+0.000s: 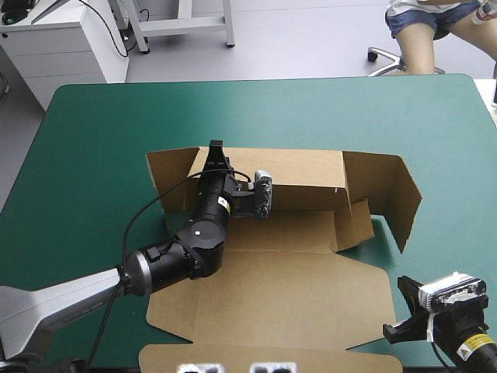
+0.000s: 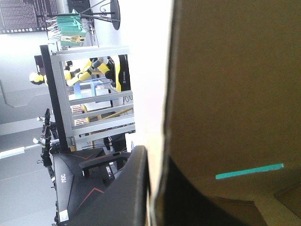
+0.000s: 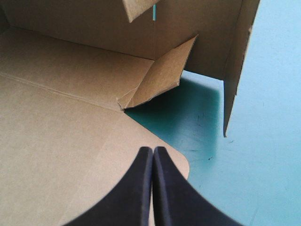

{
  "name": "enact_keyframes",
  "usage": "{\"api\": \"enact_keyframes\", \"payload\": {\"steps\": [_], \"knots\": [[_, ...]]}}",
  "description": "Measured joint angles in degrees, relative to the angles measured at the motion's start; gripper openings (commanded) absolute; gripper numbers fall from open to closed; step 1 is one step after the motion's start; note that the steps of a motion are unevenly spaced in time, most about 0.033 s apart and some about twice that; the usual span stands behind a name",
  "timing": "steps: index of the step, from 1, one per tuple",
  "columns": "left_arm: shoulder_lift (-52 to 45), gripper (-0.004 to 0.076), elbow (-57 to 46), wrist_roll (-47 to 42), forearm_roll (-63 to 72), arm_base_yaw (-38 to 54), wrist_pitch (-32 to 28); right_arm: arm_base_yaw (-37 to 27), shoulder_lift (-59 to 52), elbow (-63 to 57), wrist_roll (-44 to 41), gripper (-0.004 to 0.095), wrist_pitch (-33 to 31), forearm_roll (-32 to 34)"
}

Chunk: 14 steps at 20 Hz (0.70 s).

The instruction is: Fold the box

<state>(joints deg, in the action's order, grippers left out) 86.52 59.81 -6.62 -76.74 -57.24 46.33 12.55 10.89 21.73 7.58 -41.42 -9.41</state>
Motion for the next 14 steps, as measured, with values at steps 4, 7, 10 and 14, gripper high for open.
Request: {"api": "enact_keyframes", "payload": {"steps": [4, 7, 10, 14], "knots": [[0.0, -0.0008, 0.0, -0.1, 0.0, 0.0, 0.1, 0.0, 2.8, 4.7, -12.7, -0.0018, 2.2, 4.2], [0.0, -0.0008, 0.0, -0.1, 0.0, 0.0, 0.1, 0.0, 13.6, 16.8, -16.7, -0.0018, -1.0, 11.7], [0.0, -0.0008, 0.0, -0.1, -0.1, 0.0, 0.4, 0.0, 28.9, 32.0, -17.2, -0.002, -6.1, 17.6], [0.0, -0.0008, 0.0, -0.1, -0.1, -0.1, 0.9, 0.0, 50.6, 51.3, -15.6, -0.002, -9.6, 21.4]]}}
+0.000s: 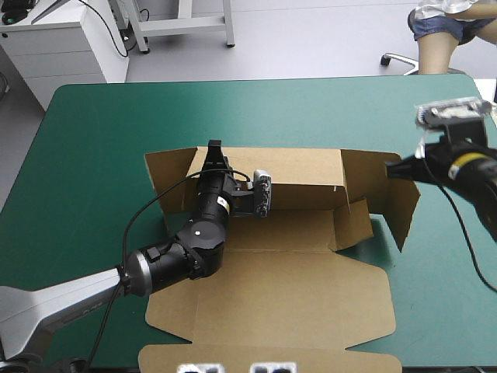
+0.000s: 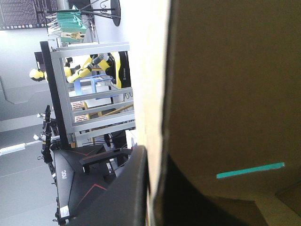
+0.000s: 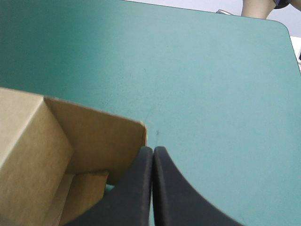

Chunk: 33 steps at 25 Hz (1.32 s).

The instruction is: Fold the box

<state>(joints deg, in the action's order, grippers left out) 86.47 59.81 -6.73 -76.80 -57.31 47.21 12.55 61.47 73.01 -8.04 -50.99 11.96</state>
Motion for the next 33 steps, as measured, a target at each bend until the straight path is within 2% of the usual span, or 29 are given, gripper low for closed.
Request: {"api": "enact_keyframes", "payload": {"steps": [4, 7, 9, 11, 14, 16, 23, 29, 33], "knots": [[0.0, -0.0008, 0.0, 0.0, 0.0, 0.0, 0.1, -0.6, 15.6, 15.0, 4.1, -0.002, -5.0, -1.5], [0.0, -0.0008, 0.0, 0.0, 0.0, 0.0, 0.2, -3.1, 25.3, 24.0, 8.0, -0.002, -10.0, -6.5], [0.0, -0.0008, 0.0, 0.0, 0.0, 0.0, 0.2, -5.8, 32.0, 30.3, 10.9, -0.0019, -14.4, -12.0], [0.0, -0.0008, 0.0, 0.0, 0.0, 0.0, 0.2, -9.7, 40.4, 37.8, 13.2, -0.002, -19.0, -21.4], [0.0, -0.0008, 0.0, 0.0, 0.1, 0.0, 0.3, -12.4, 45.9, 40.8, 14.2, -0.002, -19.7, -29.4], [0.0, -0.0008, 0.0, 0.0, 0.1, 0.0, 0.3, -12.9, 47.5, 41.1, 14.6, -0.002, -20.0, -31.9], [0.0, -0.0008, 0.0, 0.0, 0.1, 0.0, 0.3, -13.0, 45.4, 38.0, 16.7, -0.002, -20.0, -33.3], [0.0, -0.0008, 0.0, 0.0, 0.1, 0.0, 0.3, -13.0, 39.5, 26.1, 21.5, -0.002, -20.1, -33.5], [0.0, -0.0008, -0.1, 0.0, 0.1, 0.0, 0.3, -13.0, 31.6, 18.4, 24.0, -0.002, -19.5, -33.6]]}}
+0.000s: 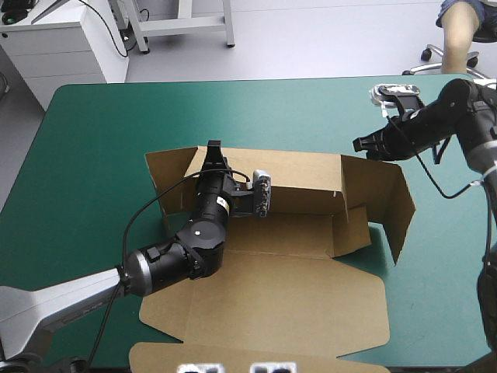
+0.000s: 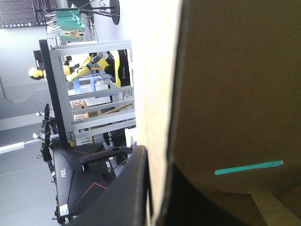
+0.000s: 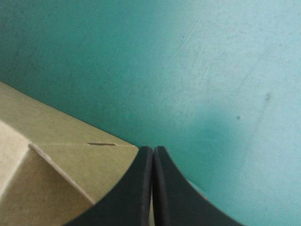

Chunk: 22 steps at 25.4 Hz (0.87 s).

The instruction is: Fold the box

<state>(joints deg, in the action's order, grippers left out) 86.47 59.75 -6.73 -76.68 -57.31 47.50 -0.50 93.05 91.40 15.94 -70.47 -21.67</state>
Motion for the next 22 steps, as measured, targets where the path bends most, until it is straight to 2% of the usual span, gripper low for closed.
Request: {"api": "enact_keyframes", "payload": {"steps": [8, 22], "knots": [[0.0, -0.0008, 0.0, 0.2, 0.2, 0.0, 0.6, -0.1, -14.8, -16.7, 3.7, -0.002, 2.6, -0.9], [-0.1, -0.0008, 0.0, 0.2, 0.2, 0.0, 0.7, -0.2, -17.0, -18.4, 4.0, -0.0018, 4.0, -0.5]]}}
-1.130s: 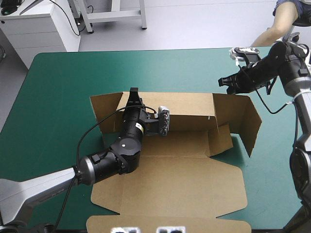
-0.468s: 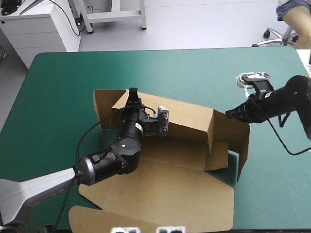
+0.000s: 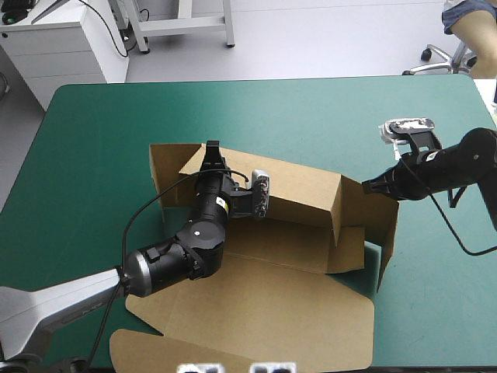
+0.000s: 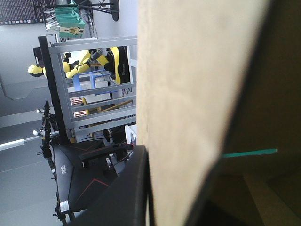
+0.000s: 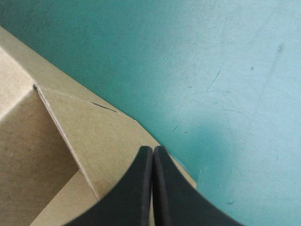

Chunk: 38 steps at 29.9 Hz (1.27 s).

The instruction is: Fold the box

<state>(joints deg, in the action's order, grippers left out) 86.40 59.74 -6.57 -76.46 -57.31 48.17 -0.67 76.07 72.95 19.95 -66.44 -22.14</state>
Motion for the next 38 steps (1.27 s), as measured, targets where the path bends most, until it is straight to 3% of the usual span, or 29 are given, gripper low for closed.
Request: {"api": "enact_keyframes", "payload": {"steps": [12, 25, 32, 38], "knots": [[0.0, -0.0008, 0.0, -0.1, 0.0, 0.0, -0.1, -0.1, -11.5, -18.0, 2.9, -0.0018, 6.9, -3.2], [0.0, -0.0008, 0.0, -0.1, 0.0, 0.0, -0.1, -0.1, -17.6, -32.8, 18.6, -0.0018, 19.7, -20.9], [0.0, -0.0008, 0.0, -0.1, 0.0, 0.0, -0.1, -0.1, -19.3, -37.3, 28.2, -0.0018, 21.1, -29.8], [0.0, -0.0008, 0.0, -0.1, 0.0, 0.0, -0.2, -0.1, -20.3, -37.6, 32.1, -0.0018, 19.5, -31.7]]}}
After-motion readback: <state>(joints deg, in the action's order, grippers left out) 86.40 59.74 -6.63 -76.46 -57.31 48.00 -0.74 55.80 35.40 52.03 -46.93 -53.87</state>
